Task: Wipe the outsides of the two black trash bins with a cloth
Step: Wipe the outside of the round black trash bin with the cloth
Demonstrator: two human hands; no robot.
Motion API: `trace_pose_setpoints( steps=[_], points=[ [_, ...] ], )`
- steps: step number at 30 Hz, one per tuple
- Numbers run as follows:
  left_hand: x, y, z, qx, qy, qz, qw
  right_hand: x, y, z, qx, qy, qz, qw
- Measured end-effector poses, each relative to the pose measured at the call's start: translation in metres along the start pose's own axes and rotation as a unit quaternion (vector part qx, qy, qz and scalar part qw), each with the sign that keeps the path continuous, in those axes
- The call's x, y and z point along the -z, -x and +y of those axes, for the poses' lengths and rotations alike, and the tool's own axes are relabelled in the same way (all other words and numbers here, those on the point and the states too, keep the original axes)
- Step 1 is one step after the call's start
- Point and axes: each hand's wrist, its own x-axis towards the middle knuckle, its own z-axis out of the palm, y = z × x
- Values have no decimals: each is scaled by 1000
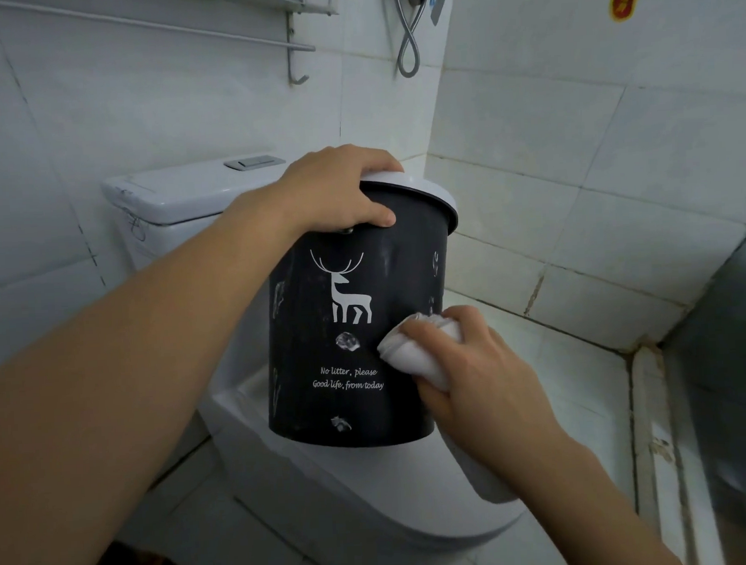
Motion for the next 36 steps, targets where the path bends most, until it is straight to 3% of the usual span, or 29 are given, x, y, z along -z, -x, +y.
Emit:
trace_pose_setpoints(
  steps=[6,9,14,20,30,36],
  points=[
    [-4,-3,-5,19,44,22,999,9,-3,18,-40,-51,64,996],
    [-6,-8,-7,18,55,17,998,8,-2,21,-46,-46,57,996],
    [-18,-16,3,-13,-51,27,998,8,-1,17,-33,-28,37,998],
    [-17,-16,5,-21,-96,-13,995,-4,2,9,-19,-18,19,999],
    [-10,-13,0,-23,-60,-14,998,-17,23,-3,31,1,-20,999],
    [-11,-12,1,-28,-59,-3,998,-15,7,-5,-15,-23,30,999]
  ],
)
